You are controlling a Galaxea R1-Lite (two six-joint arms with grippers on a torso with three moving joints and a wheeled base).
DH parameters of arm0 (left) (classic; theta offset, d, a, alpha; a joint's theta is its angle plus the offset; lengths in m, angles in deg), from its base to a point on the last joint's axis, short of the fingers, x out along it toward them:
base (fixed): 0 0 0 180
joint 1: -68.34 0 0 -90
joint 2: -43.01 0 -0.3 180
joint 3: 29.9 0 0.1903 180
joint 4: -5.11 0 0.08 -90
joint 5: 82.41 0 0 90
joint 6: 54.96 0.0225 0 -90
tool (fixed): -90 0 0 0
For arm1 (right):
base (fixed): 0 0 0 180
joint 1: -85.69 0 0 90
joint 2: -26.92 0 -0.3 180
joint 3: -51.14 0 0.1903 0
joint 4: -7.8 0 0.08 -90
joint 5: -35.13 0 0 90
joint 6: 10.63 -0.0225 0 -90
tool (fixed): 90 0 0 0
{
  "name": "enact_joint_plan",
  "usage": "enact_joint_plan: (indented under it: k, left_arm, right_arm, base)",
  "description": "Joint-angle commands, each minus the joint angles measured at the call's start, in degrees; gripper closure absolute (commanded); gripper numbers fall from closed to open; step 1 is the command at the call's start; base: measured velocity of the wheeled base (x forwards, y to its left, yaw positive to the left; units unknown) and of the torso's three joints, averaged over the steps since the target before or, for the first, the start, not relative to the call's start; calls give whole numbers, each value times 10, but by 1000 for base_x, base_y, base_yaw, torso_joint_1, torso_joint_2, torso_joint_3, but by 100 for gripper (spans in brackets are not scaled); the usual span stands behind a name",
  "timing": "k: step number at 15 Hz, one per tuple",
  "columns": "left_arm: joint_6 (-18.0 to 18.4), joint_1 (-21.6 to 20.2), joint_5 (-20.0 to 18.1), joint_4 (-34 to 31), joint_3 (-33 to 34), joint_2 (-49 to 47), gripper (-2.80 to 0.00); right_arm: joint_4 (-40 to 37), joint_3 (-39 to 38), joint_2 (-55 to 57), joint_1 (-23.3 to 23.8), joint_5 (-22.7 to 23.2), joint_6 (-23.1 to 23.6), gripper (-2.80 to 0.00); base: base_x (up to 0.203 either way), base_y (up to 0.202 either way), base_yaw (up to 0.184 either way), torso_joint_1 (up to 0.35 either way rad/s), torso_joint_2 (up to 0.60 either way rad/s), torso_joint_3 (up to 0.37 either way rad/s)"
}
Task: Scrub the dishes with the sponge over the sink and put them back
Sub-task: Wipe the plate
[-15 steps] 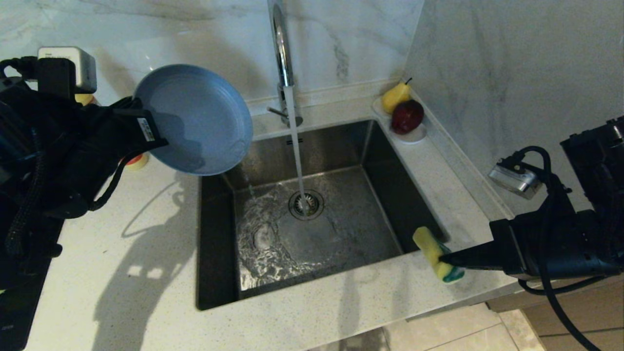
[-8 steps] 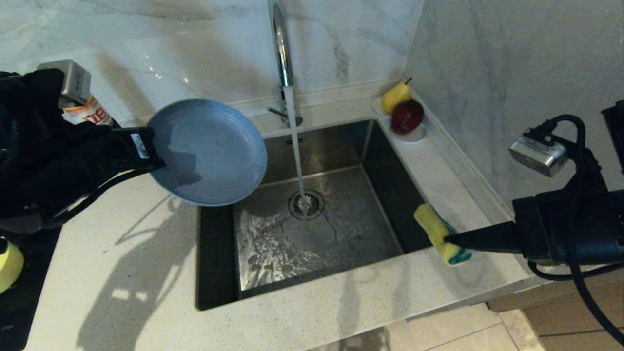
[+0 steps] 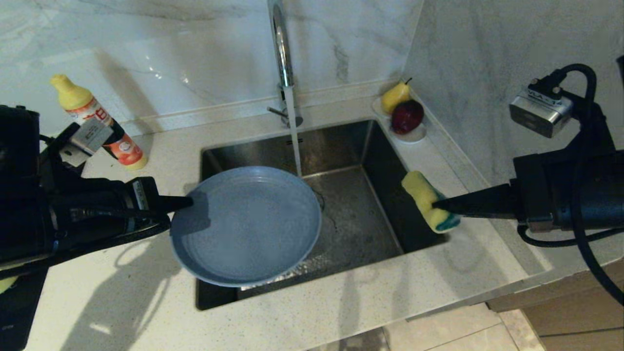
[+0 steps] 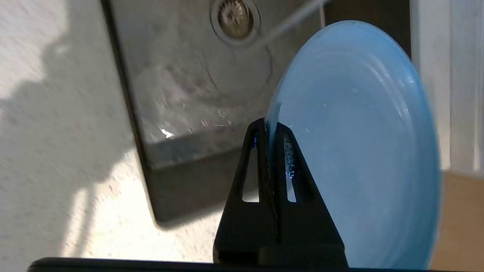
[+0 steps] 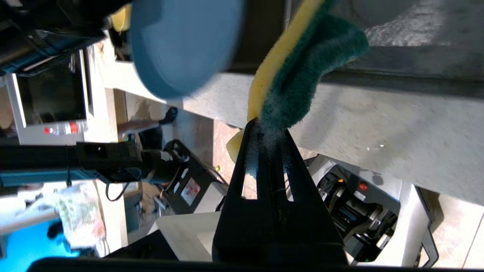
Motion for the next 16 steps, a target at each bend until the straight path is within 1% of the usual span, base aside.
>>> enact_joint_plan:
  k: [1, 2, 3, 4, 5, 7, 8, 9, 10, 11, 12, 16]
  left_arm:
    - [1, 12, -4, 2, 21, 6, 0]
    - [10, 13, -5, 4, 33, 7, 0]
    - [36, 15, -4, 9, 45, 8, 0]
    - [64, 15, -3, 26, 59, 7, 0]
    - [80, 15, -2, 62, 76, 5, 0]
    - [86, 16, 5, 134, 91, -5, 0]
    - [88, 16, 21, 160, 91, -17, 0]
    - [97, 17, 38, 173, 91, -26, 0]
    - [122, 20, 47, 180, 92, -33, 0]
    - [138, 23, 55, 186, 94, -38, 0]
    - [144, 27, 62, 198, 96, -40, 0]
    - [158, 32, 67, 233, 114, -57, 0]
  right_arm:
    - [0, 16, 33, -22, -12, -1, 0]
    - [1, 21, 47, -32, -27, 0, 0]
    - [1, 28, 64, -39, -40, 1, 0]
    - [1, 37, 79, -44, -47, 1, 0]
    - [1, 45, 92, -51, -50, 4, 0]
    - [0, 64, 120, -60, -52, 10, 0]
    - [-1, 80, 138, -64, -54, 11, 0]
    - [-2, 95, 155, -70, -60, 11, 0]
    - [-5, 111, 175, -75, -67, 13, 0]
    - [-10, 132, 196, -81, -74, 14, 0]
    - [-14, 153, 221, -87, -80, 15, 0]
    - [-55, 251, 289, -111, -100, 15, 0]
  base:
    - [0, 0, 0, 0, 0, 0]
    - [0, 0, 0, 0, 0, 0]
    - [0, 0, 0, 0, 0, 0]
    - [0, 0, 0, 0, 0, 0]
    - [0, 0, 0, 0, 0, 0]
    - [0, 0, 0, 0, 0, 0]
    - [0, 0, 0, 0, 0, 0]
    - [0, 0, 0, 0, 0, 0]
    - [0, 0, 0, 0, 0, 0]
    - [0, 0, 0, 0, 0, 0]
    - [0, 0, 0, 0, 0, 0]
    - [0, 0, 0, 0, 0, 0]
